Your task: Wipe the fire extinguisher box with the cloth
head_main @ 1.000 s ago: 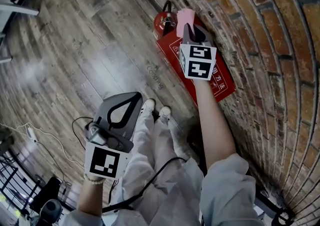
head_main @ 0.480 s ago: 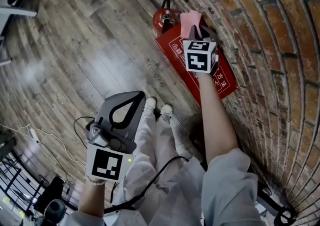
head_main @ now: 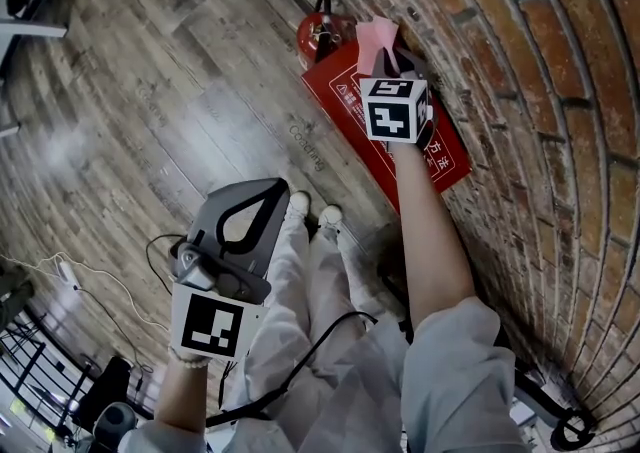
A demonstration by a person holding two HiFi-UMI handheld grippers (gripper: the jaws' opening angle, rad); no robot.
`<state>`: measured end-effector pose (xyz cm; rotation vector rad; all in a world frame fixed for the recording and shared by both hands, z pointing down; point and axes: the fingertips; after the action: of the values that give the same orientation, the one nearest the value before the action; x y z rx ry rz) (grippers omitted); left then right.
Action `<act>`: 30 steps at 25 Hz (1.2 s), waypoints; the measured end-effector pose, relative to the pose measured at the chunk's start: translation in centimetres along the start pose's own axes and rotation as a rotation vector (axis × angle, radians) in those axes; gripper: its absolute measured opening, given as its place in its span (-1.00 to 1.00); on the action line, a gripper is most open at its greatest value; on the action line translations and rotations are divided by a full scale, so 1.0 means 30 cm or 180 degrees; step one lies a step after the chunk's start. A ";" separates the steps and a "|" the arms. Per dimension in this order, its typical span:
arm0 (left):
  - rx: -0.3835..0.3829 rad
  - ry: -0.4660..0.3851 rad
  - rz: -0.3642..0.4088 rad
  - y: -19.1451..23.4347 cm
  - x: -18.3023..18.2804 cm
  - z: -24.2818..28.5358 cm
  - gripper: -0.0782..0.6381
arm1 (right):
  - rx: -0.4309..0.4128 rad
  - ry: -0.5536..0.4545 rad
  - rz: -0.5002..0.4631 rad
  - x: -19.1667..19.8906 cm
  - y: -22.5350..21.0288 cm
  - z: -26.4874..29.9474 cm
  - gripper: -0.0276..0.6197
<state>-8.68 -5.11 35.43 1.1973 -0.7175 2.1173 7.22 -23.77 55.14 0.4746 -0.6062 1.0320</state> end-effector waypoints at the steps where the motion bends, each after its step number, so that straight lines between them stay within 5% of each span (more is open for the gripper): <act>1: 0.0007 0.0000 0.0007 0.000 -0.001 0.002 -0.79 | 0.0002 0.0002 0.0002 0.003 0.000 -0.004 -0.83; 30: 0.0291 -0.0009 0.0187 -0.154 -0.018 0.092 -0.79 | 0.0207 -0.0053 0.0355 0.232 -0.097 -0.192 -0.83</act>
<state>-3.60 -4.03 36.93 1.2414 -0.6712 2.2185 13.85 -16.96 55.26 0.5113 -0.6208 1.1572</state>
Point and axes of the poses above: the fingertips, and each gripper's own axes: z forward along the fingers, y to its left, x out of its underside, and after that the axes turned 12 degrees about -x, right-handed
